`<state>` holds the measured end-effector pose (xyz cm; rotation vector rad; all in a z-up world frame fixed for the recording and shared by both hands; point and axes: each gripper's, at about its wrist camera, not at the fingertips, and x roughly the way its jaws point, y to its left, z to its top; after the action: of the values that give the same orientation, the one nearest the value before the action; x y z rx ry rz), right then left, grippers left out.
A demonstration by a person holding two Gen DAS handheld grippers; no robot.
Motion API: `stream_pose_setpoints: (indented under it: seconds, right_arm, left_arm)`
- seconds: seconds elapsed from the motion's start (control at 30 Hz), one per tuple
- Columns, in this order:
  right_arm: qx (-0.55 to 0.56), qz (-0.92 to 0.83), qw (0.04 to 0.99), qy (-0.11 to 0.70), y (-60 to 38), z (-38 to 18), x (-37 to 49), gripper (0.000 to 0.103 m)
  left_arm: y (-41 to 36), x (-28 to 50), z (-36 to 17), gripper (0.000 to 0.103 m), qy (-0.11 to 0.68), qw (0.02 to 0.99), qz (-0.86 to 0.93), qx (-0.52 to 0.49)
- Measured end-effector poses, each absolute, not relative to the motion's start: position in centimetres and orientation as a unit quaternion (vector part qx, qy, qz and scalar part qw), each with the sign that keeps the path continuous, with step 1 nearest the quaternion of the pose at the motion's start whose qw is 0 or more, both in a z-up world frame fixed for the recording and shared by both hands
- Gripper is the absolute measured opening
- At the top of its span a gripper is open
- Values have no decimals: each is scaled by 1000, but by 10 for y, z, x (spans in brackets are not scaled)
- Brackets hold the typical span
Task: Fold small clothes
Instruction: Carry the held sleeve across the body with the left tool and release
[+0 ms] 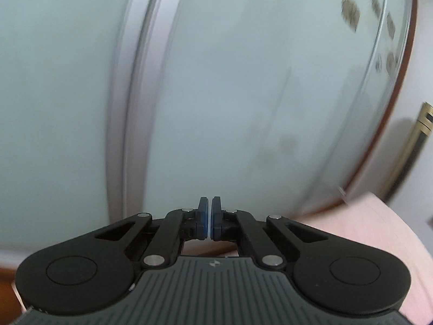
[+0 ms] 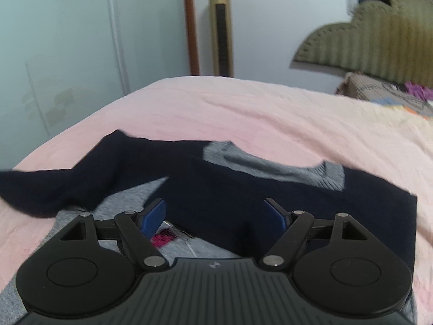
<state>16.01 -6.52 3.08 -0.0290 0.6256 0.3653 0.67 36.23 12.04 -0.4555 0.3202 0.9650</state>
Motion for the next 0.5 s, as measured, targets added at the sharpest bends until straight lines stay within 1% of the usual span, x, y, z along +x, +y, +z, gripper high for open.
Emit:
stream_pose_setpoints:
  seconds: [0.13,0.23,0.27,0.33,0.4,0.43,0.47,0.5]
  right_arm:
    - [-6,169,934,316,-75,25,163,79]
    - [-5,168,933,318,-77,24,161,79]
    - [-5,171,933,315,-77,24,159,79]
    - [-10,180,933,310,-77,24,154,79]
    - [-20,184,933,309,-74,22,152,79]
    - [-23,186,932,311,-71,21,152,79]
    - [-23,189,930,314,-69,19,153,79]
    - [-22,193,928,317,-67,18,154,79]
  left_arm:
    - [342,25,152,0,129,868,445,-178]
    - [332,42,160,0,183,900,342,-199]
    - [332,44,159,2,210,906,296,-220]
    - [334,39,149,27,259,901,221,-269]
    - [334,28,132,82,291,886,182,-314]
    - [334,20,124,90,293,879,185,-329]
    - [333,9,115,93,295,871,196,-341]
    - [335,0,107,93,298,865,202,-349]
